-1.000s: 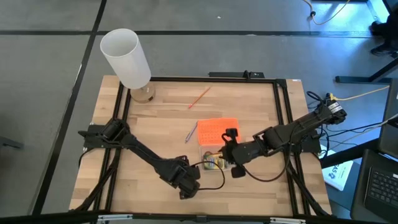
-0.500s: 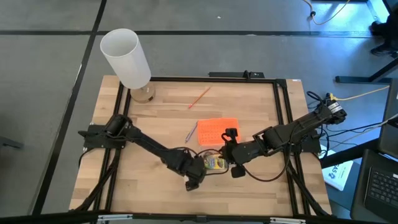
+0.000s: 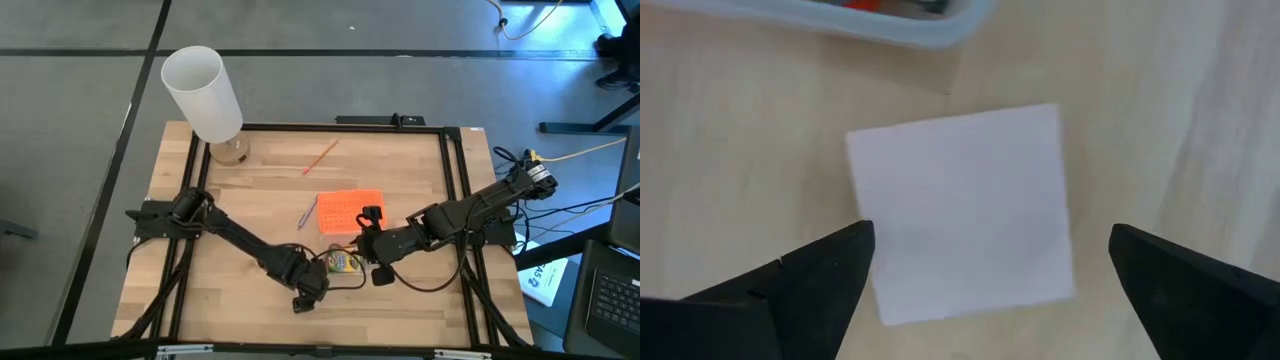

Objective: Pack school essentials
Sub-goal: Put the pink sticky notes into the orange supply box

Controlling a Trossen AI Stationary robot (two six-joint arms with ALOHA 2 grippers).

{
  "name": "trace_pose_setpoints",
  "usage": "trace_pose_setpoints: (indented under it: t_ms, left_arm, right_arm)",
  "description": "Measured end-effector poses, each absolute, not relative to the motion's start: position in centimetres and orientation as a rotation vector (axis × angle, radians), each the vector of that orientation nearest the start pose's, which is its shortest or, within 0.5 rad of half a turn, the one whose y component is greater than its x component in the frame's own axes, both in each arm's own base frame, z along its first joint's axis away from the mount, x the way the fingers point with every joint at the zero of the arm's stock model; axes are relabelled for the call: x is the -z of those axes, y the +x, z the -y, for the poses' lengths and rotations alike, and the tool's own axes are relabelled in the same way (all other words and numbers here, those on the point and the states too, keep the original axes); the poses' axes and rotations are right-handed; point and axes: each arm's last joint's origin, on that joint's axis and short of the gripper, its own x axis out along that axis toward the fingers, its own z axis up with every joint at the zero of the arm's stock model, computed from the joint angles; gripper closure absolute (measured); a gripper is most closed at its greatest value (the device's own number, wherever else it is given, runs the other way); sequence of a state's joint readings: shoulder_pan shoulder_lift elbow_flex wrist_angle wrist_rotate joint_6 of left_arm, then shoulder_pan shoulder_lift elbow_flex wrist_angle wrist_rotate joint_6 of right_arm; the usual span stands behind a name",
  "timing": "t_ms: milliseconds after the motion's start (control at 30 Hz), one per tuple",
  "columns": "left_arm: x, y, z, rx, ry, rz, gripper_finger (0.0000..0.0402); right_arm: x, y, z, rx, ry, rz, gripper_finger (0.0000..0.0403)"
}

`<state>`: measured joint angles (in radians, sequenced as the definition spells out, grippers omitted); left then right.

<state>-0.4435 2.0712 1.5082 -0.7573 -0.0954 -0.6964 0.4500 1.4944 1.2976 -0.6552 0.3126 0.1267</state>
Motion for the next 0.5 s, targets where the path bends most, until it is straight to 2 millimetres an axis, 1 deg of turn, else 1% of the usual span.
trace_pose_setpoints:
  t_ms: [167,367,500]
  left_arm:
    - [-15.9,37.2,17.2,-0.177,-0.229,-1.295,0.0003]
    - [-15.0,37.3,17.3,-0.182,-0.214,-1.309,0.0002]
    - [-14.9,37.4,17.3,-0.184,-0.215,-1.309,0.0003]
  right_arm:
    - [-30.6,28.7,-12.9,-0.078,-0.198,-0.796,0.0302]
    - [-30.6,28.7,-12.9,-0.078,-0.197,-0.795,0.0302]
    - [-30.6,28.8,-12.9,-0.079,-0.196,-0.790,0.0302]
